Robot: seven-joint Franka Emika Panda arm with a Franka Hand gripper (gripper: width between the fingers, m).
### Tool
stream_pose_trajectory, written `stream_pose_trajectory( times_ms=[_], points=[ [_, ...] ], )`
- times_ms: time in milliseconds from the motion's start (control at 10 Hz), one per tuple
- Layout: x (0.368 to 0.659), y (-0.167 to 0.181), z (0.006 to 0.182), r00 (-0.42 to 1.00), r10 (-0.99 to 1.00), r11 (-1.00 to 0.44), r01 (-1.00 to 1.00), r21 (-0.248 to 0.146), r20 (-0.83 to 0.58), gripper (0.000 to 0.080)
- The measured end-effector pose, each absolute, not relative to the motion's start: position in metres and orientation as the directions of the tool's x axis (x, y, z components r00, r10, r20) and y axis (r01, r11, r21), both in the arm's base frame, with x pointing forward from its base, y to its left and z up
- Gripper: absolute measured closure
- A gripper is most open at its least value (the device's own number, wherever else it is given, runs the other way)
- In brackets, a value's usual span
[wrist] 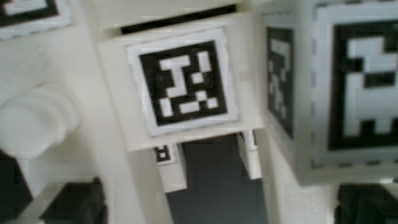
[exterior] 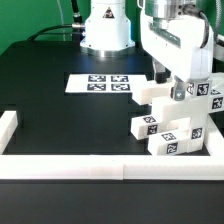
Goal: Assemble chair
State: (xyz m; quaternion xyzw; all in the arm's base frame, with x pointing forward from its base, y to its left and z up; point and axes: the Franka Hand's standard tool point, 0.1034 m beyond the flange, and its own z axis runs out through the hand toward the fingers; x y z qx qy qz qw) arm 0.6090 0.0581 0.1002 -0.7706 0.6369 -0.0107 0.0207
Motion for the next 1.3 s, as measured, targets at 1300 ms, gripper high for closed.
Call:
stream_pose_trajectory(
  times_ms=[1300],
  points=[
    [0.61, 0.054, 0.133, 0.934, -0.325, -0.945, -0.324, -0.033, 0.145, 0.0151]
  ],
)
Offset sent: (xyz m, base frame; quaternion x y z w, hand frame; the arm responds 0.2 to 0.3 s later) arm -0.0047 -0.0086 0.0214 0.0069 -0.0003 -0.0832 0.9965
